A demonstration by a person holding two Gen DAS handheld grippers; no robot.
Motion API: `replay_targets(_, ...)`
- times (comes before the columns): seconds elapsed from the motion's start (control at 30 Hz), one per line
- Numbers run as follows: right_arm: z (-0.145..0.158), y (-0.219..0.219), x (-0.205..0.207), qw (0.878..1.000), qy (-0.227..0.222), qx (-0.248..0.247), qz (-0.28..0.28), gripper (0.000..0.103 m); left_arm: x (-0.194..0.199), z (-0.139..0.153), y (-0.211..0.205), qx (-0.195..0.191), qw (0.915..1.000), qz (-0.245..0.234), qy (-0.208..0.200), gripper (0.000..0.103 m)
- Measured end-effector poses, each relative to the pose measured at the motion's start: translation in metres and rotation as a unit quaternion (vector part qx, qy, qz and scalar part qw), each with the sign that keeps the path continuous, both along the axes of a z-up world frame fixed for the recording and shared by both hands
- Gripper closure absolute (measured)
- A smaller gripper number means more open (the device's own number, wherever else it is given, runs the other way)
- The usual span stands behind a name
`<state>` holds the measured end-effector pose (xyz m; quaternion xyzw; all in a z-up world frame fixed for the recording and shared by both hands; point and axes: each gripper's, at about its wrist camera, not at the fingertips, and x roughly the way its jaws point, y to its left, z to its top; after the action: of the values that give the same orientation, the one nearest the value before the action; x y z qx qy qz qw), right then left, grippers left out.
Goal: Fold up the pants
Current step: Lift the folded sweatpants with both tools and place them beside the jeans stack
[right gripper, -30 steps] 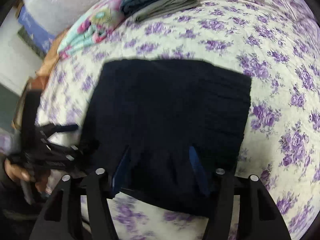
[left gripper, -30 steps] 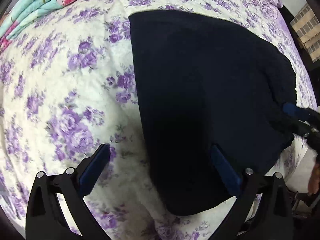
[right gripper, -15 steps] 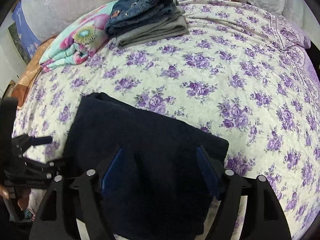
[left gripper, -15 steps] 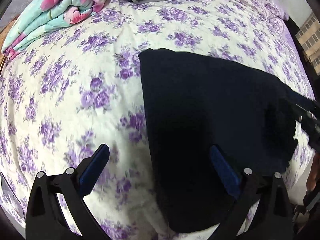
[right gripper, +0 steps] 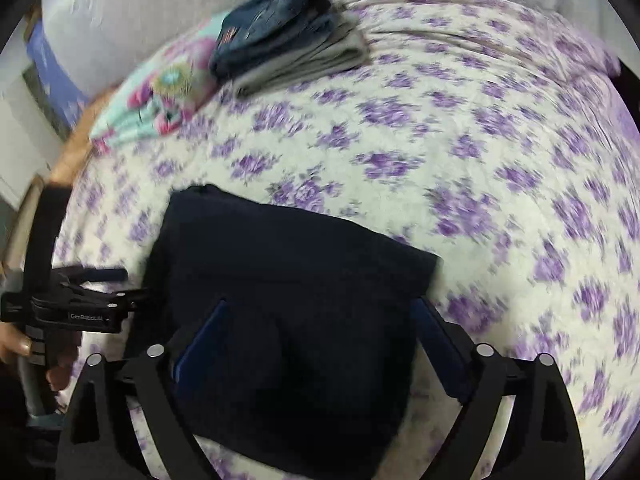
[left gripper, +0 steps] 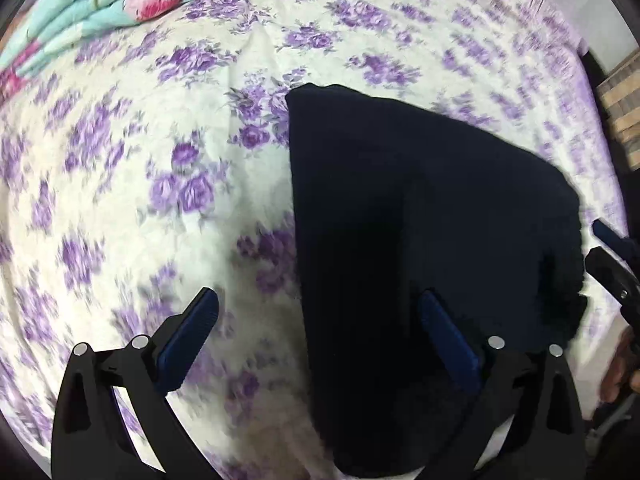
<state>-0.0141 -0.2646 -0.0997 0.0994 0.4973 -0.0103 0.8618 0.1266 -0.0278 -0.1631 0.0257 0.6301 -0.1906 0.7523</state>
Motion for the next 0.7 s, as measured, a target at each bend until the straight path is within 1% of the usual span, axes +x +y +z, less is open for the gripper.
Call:
replay_targets(0.07,-0.004,-0.018,-0.013,0.999,0.006,0.019,-0.029,0.006,-0.006,0.004,0.007,-0.025,0.9996,-0.001,0.009,0.005)
replay_targets(0.13,-0.012,-0.033,-0.025,0.997,0.009,0.047,-0.056,0.006,-0.014,0.006,0.011,-0.051,0.9984,-0.013,0.022,0.005)
replay_targets(0.2,-0.028,-0.047,-0.034,0.991,0.024,0.092,-0.095,0.006,-0.023,0.004,0.009,-0.071,0.9965,-0.025,0.036,0.005)
replay_targets(0.27,-0.043,-0.05,-0.037,0.984,0.032,0.137,-0.107,0.006,-0.026,-0.001,0.006,-0.073,0.9958,-0.027,0.048,0.007)
replay_targets(0.3,-0.049,-0.049,-0.037,0.982,0.034,0.151,-0.108,0.006,-0.025,-0.005,0.002,-0.073,0.9952,-0.031,0.057,0.007)
replay_targets(0.37,-0.064,-0.043,-0.034,0.978,0.049,0.174,-0.104,0.007,-0.024,-0.011,-0.01,-0.072,0.9942,-0.038,0.071,0.011)
replay_targets(0.43,-0.078,-0.035,-0.031,0.976,0.07,0.176,-0.105,0.005,-0.024,-0.018,-0.019,-0.069,0.9934,-0.045,0.08,0.012)
replay_targets(0.47,-0.08,-0.03,-0.03,0.979,0.065,0.162,-0.101,0.004,-0.024,-0.024,-0.023,-0.064,0.9932,-0.048,0.084,0.012)
replay_targets(0.5,-0.08,-0.025,-0.028,0.982,0.063,0.152,-0.095,0.003,-0.023,-0.033,-0.024,-0.064,0.9918,-0.048,0.1,0.011)
replay_targets(0.53,-0.08,-0.022,-0.027,0.983,0.065,0.148,-0.093,0.003,-0.021,-0.038,-0.022,-0.071,0.9908,-0.041,0.107,0.009)
replay_targets(0.6,-0.08,-0.019,-0.021,0.981,0.066,0.16,-0.089,0.004,-0.017,-0.04,-0.016,-0.101,0.9884,-0.022,0.111,0.007)
replay_targets(0.63,-0.08,-0.018,-0.019,0.98,0.067,0.164,-0.086,0.006,-0.015,-0.041,-0.015,-0.109,0.9871,-0.015,0.116,0.006)
replay_targets(0.67,-0.079,-0.014,-0.015,0.98,0.074,0.164,-0.082,0.018,-0.014,-0.041,-0.015,-0.112,0.9865,-0.01,0.119,0.006)
replay_targets(0.7,-0.077,-0.012,-0.011,0.98,0.081,0.162,-0.081,0.022,-0.012,-0.041,-0.015,-0.114,0.986,-0.004,0.122,0.006)
